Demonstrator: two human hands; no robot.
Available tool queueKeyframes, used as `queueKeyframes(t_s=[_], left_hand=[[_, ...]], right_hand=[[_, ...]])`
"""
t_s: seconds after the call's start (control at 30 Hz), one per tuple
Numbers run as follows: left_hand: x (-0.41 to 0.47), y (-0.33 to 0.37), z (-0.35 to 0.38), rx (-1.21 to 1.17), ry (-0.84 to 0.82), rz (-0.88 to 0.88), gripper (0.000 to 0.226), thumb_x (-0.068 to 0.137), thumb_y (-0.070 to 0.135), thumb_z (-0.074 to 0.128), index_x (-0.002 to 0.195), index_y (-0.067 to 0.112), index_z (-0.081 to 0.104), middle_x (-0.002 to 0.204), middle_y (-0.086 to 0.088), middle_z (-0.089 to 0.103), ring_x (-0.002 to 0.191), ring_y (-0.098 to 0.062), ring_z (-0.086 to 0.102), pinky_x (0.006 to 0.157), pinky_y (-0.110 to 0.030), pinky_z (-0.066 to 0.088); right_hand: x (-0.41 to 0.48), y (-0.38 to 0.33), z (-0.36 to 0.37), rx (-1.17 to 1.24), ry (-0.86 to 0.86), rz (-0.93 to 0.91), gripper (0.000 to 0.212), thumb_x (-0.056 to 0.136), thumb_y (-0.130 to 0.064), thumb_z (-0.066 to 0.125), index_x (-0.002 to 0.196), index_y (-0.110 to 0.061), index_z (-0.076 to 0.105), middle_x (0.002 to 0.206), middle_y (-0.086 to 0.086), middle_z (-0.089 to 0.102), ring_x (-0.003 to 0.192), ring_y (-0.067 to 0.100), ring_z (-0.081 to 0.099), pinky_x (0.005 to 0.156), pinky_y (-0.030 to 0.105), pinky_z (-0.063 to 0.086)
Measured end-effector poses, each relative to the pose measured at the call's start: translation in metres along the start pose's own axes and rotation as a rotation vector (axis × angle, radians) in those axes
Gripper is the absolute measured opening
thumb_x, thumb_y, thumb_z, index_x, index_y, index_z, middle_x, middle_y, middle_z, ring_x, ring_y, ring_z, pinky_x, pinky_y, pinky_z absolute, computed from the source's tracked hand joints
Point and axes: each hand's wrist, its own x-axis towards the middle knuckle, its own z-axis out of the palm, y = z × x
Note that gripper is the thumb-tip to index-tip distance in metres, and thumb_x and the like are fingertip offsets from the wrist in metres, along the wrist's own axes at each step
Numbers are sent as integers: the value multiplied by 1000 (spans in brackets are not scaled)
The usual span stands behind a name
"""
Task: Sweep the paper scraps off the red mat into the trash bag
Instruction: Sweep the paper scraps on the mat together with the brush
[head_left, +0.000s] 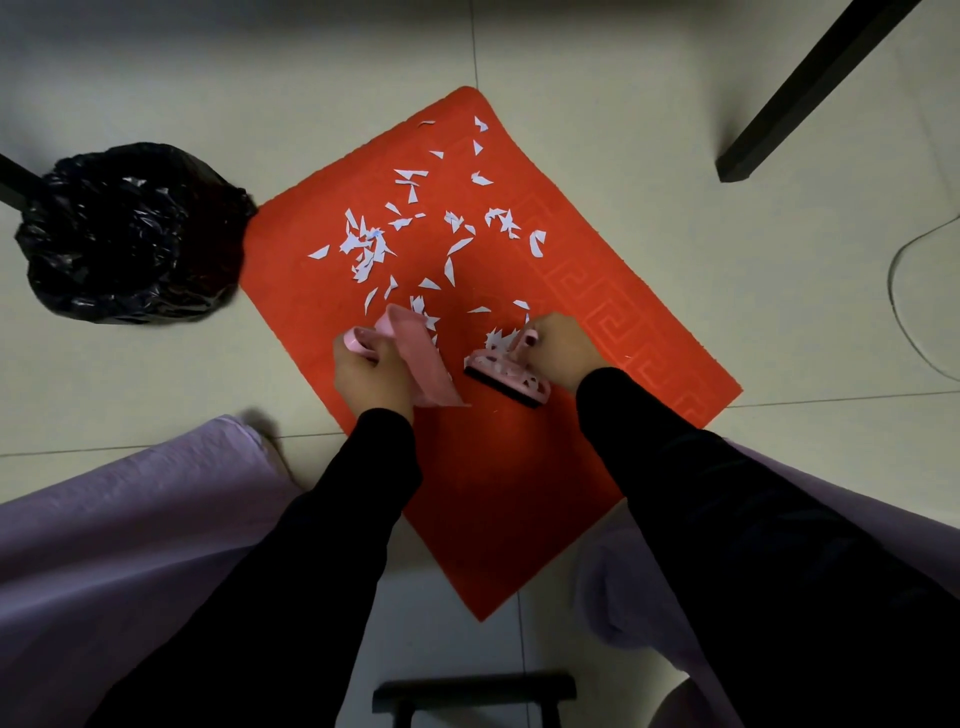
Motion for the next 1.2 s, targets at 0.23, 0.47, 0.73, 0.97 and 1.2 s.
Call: queueKeyframes(t_s=[0.23,0.47,0.73,0.97,1.2], left_hand=[[-3,4,-2,27,29,15,30,98,20,39,109,-3,54,85,-7,54,70,-16,48,44,0,35],[-3,5,-7,26,40,-20,27,99,22,38,108,3,54,87,-2,55,75,-15,50,45,1,35],[4,0,-17,56,68,-8,23,98,22,38,95,4,54,64,9,44,59,-10,44,45,-3,34],[8,-3,-21,19,93,-26,29,98,21,38,107,-1,55,70,3,50,73,-17,48,46,-9,36],[16,-1,-29,33,105,1,31,98,20,38,105,-4,54,80,-7,52,69,-16,46,45,-5,35]], right_hand=[[-2,7,7,-23,10,18,19,82,-2,52,83,3,70,88,19,71,77,30,65,72,40,55],[-3,-12,8,6,-77,2,20,84,0,51,86,12,66,84,24,68,75,37,64,70,40,54],[2,-5,21,-52,-29,45,20,85,-5,51,81,7,66,82,20,68,72,31,62,62,35,50],[1,-22,13,8,-19,53,25,82,1,53,58,3,51,55,8,48,49,18,42,45,24,31],[5,-38,42,37,-94,28,20,86,-7,58,76,7,67,75,18,67,62,23,60,57,31,50]])
